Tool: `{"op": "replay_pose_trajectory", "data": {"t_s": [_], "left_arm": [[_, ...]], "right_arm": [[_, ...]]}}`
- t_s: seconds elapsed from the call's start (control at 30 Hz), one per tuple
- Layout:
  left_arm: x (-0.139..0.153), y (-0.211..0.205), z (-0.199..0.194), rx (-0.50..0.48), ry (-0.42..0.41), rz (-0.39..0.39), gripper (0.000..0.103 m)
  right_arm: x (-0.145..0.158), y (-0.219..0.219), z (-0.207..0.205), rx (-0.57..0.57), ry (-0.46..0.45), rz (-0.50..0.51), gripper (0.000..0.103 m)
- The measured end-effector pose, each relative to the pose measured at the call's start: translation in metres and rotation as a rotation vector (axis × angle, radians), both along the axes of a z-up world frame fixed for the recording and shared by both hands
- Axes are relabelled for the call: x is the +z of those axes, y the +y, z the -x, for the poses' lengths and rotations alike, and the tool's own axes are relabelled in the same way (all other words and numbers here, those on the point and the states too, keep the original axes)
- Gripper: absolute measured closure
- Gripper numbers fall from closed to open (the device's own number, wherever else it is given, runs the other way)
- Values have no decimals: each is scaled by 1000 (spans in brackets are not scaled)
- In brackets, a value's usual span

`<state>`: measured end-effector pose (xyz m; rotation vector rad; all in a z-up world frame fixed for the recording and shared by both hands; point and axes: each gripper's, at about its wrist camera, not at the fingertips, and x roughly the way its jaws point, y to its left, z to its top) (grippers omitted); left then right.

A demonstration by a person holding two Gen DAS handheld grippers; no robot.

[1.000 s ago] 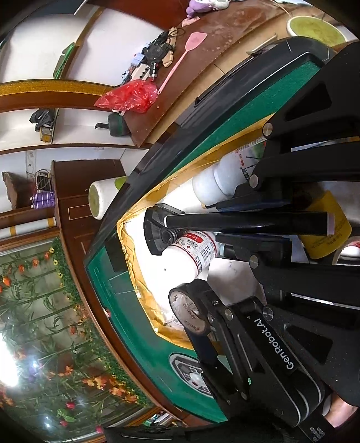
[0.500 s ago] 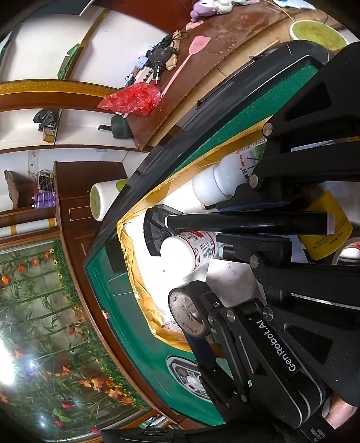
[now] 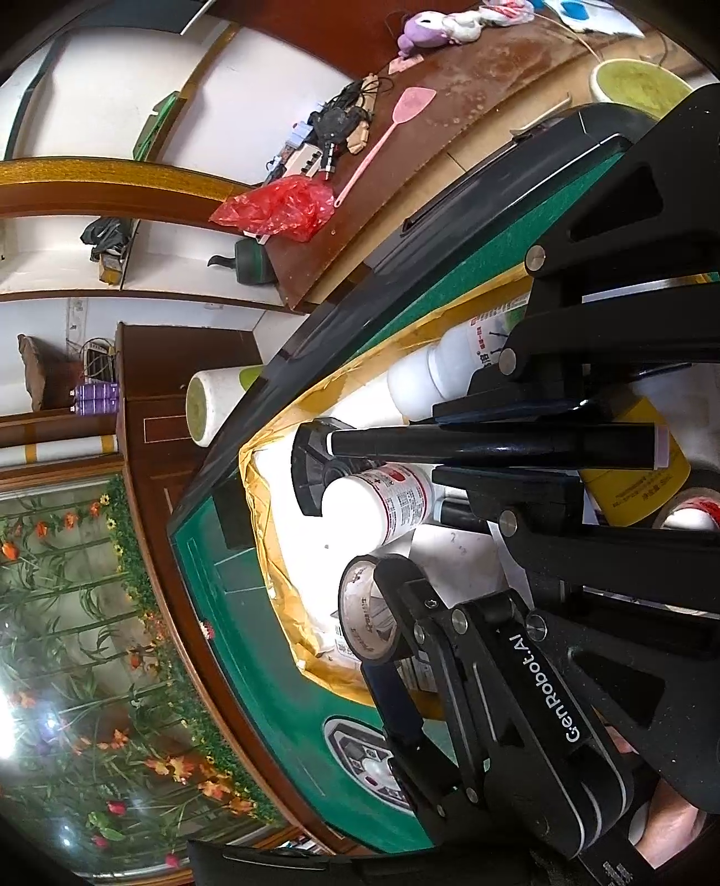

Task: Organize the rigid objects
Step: 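Open the left tool to drop the tape roll onto the board, then lower the black marker onto the board and open the right tool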

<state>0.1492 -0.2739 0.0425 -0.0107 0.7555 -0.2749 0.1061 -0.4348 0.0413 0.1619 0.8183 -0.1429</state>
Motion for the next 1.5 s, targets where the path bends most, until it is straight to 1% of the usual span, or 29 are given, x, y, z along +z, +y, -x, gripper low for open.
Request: {"op": "replay_pose_trajectory", "data": {"t_s": [0.4, 0.97, 1.0, 1.1, 1.33, 1.43, 1.5], "left_arm": [[-2, 1, 3, -2, -4, -10, 31], [9, 0, 35, -22, -73, -57, 31], [9, 1, 38, -24, -76, -58, 30], [10, 6, 47, -19, -82, -51, 24], [12, 24, 67, 6, -88, -47, 24], [7, 39, 81, 32, -88, -66, 23], [4, 48, 88, 43, -94, -62, 22]], "right_arm": [[4, 4, 5, 3, -2, 4, 88], [18, 10, 31, -2, -26, 9, 88], [18, 11, 35, -3, -26, 10, 88], [18, 13, 45, -3, -32, 7, 88], [13, 21, 67, -14, -37, -2, 88], [14, 21, 77, -38, -58, -19, 88], [13, 23, 83, -48, -70, -16, 88]]}}
